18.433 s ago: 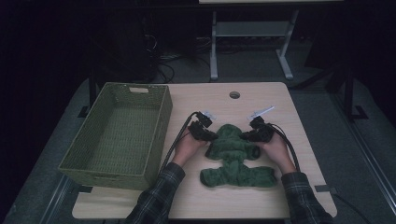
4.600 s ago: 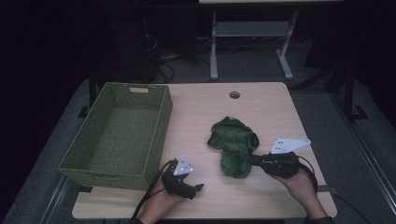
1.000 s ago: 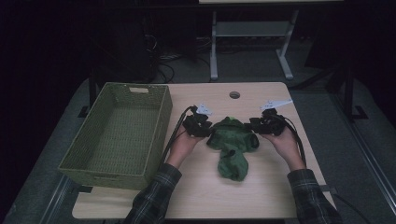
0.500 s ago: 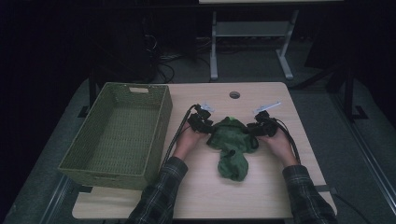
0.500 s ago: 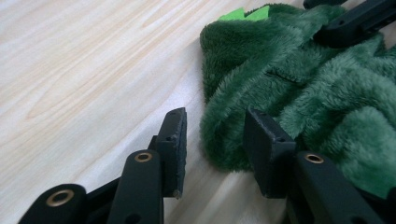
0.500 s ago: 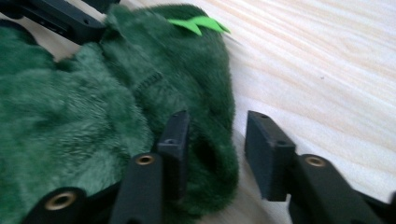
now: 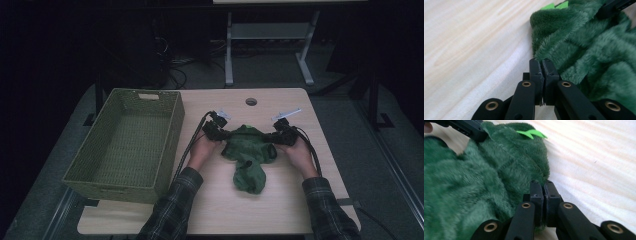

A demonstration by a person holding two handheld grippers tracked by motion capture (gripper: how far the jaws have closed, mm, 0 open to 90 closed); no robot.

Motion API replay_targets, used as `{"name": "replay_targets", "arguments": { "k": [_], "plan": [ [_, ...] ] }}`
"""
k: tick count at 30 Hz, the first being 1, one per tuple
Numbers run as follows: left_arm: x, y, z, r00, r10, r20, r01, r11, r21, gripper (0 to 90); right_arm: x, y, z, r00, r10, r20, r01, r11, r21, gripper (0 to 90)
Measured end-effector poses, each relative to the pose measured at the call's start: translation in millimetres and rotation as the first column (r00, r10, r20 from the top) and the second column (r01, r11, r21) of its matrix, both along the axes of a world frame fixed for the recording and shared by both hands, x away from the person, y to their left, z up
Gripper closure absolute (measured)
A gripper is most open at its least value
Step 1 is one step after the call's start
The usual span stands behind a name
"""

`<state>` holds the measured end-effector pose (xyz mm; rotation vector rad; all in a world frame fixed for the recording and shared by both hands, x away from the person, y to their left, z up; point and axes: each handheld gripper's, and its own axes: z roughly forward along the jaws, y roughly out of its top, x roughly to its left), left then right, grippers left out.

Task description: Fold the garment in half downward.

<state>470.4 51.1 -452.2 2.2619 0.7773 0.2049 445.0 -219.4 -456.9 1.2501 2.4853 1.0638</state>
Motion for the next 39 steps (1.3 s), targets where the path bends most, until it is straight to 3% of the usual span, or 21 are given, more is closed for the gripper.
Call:
{"name": "replay_targets", "arguments": {
  "k": [5, 9, 11, 12, 18, 21, 23, 32, 39],
  "plan": [
    [-2.1, 2.2, 21.9, 0.9994, 0.006, 0.034, -0.005, 0.9993, -0.036, 88.1, -4.5, -4.4, 18.3, 0.9983, -0.023, 0.053, 0.020, 0.999, 0.051, 87.6],
    [-4.5, 2.7, 42.0, 0.9969, 0.007, 0.079, -0.003, 0.9984, -0.056, 88.1, -2.4, -7.7, 33.0, 0.9981, -0.027, 0.056, 0.023, 0.997, 0.070, 87.6],
    [-5.0, 3.1, 53.2, 0.9945, 0.007, 0.104, 0.000, 0.9979, -0.065, 88.1, -2.7, -9.0, 40.4, 0.9957, -0.033, 0.087, 0.025, 0.996, 0.091, 87.7],
    [-5.4, 3.2, 58.2, 0.9933, 0.011, 0.115, -0.002, 0.9972, -0.075, 88.1, -1.9, -9.4, 44.3, 0.9964, -0.032, 0.079, 0.023, 0.994, 0.102, 87.7],
    [-6.7, 2.6, 83.8, 0.9863, 0.016, 0.164, 0.002, 0.9946, -0.104, 88.0, 0.8, -12.6, 68.9, 0.9903, -0.042, 0.133, 0.026, 0.992, 0.120, 87.7],
    [-11.1, 2.7, 87.6, 0.9852, 0.007, 0.171, 0.014, 0.9926, -0.121, 88.0, -2.2, -14.4, 78.4, 0.9859, -0.053, 0.159, 0.031, 0.990, 0.135, 87.8],
    [-15.7, 2.9, 87.6, 0.9838, -0.012, 0.179, 0.032, 0.9934, -0.110, 88.0, -5.6, -15.6, 79.2, 0.9860, -0.046, 0.160, 0.023, 0.989, 0.144, 87.7],
    [-41.3, 5.5, 83.7, 0.9838, -0.046, 0.173, 0.073, 0.9852, -0.155, 87.9, -34.6, -14.9, 70.2, 0.9837, 0.001, 0.180, -0.030, 0.987, 0.156, 87.6],
    [-66.4, 5.9, 77.3, 0.9789, -0.075, 0.190, 0.108, 0.9791, -0.172, 87.8, -60.4, -13.9, 67.7, 0.9770, 0.031, 0.211, -0.067, 0.984, 0.164, 87.6]
  ]
}}
